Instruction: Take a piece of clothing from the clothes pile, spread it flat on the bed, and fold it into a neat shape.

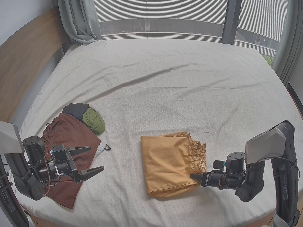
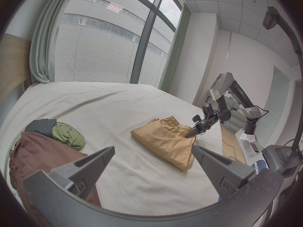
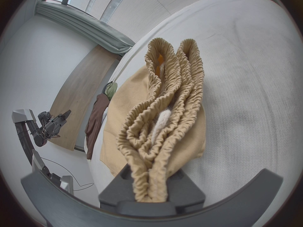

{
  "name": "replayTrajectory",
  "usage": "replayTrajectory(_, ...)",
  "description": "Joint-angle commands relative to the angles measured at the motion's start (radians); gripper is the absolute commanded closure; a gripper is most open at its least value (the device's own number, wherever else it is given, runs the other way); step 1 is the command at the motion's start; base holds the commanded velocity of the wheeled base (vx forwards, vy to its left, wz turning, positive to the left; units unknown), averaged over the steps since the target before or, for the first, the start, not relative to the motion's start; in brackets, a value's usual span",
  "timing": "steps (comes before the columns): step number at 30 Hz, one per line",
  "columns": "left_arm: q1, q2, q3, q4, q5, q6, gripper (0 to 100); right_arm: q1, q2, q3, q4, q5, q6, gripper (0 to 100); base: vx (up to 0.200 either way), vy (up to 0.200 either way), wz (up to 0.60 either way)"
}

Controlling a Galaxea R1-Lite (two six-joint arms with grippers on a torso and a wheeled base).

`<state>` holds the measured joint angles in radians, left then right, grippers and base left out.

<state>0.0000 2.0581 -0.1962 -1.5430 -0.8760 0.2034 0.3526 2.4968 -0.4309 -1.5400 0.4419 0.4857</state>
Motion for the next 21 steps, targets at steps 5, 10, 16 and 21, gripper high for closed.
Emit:
replayTrajectory(5, 0.000, -0.001, 0.003, 0.000, 0.000, 0.001, 0, 0.003, -0.121, 0.021, 0.000, 0.004, 0.002, 100, 0.000, 0.000, 0.00)
replayTrajectory(10, -0.005, -0.001, 0.009, 0.000, 0.002, 0.001, 0, 0.023, -0.156, 0.023, 0.000, 0.003, 0.004, 100, 0.000, 0.000, 0.00)
replayTrajectory(16, -0.008, -0.003, 0.009, 0.000, 0.002, -0.001, 0, 0.025, -0.157, 0.023, 0.000, 0.004, 0.004, 100, 0.000, 0.000, 0.00)
replayTrajectory(21, -0.008, -0.003, 0.009, 0.000, 0.002, 0.001, 0, 0.031, -0.182, 0.024, 0.000, 0.006, 0.004, 100, 0.000, 0.000, 0.00)
